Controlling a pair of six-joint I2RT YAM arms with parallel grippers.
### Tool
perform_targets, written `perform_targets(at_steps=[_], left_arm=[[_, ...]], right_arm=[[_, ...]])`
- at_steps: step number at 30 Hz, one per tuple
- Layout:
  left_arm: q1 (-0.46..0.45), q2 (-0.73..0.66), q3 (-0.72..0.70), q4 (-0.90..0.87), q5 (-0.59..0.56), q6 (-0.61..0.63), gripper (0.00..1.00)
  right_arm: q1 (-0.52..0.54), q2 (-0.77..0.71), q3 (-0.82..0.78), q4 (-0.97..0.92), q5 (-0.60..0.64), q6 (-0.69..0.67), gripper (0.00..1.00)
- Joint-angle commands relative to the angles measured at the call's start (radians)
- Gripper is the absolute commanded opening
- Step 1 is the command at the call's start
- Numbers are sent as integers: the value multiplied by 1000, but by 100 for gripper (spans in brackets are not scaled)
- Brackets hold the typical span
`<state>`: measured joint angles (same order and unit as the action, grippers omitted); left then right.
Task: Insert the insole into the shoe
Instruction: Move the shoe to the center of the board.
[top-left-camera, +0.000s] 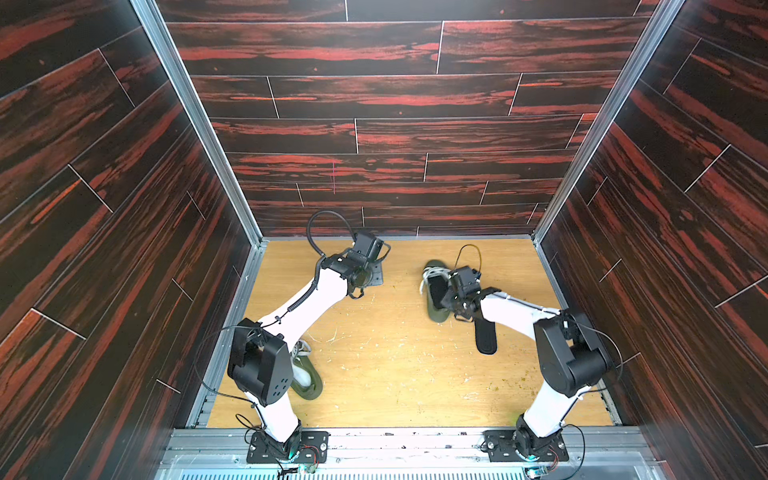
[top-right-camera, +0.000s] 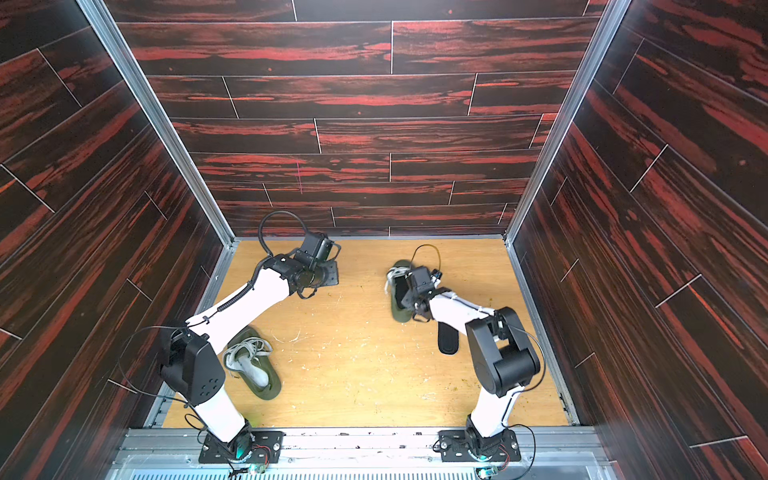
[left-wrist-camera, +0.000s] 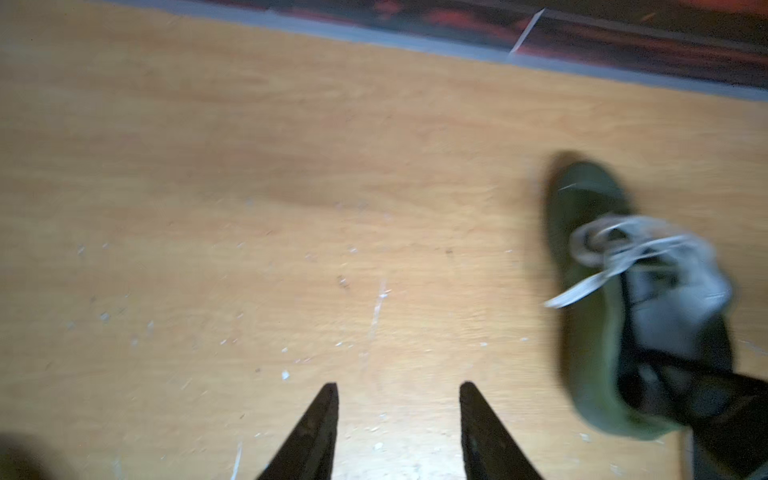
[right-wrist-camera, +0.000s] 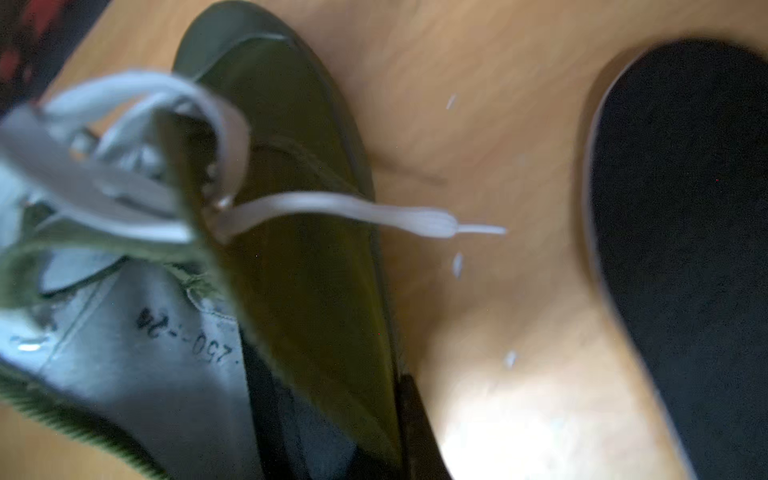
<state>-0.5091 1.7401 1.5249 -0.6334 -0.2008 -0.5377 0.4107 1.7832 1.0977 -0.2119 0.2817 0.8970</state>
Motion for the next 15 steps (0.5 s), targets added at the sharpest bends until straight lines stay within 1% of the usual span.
perform_targets(at_steps=[1,4,8,12,15], left_arm=[[7,-62,-34,-32,-52,-30,50],[16,-79,-58,-28,-54,-36,49],[23,-83,-68,-26,-56,-39,50],[27,-85,-71,-25,-58,-41,50],[34,-89,-70,-33,-74,-51,50]], right_arm=[[-48,27,87,25,10,-31,8],[-79,73,162,-3,0,-88,8],[-85,149,256,-34,-30,-179,10],[-85,179,272,-36,-33,-192,11],[-85,192,273,-30,-41,-206,17]])
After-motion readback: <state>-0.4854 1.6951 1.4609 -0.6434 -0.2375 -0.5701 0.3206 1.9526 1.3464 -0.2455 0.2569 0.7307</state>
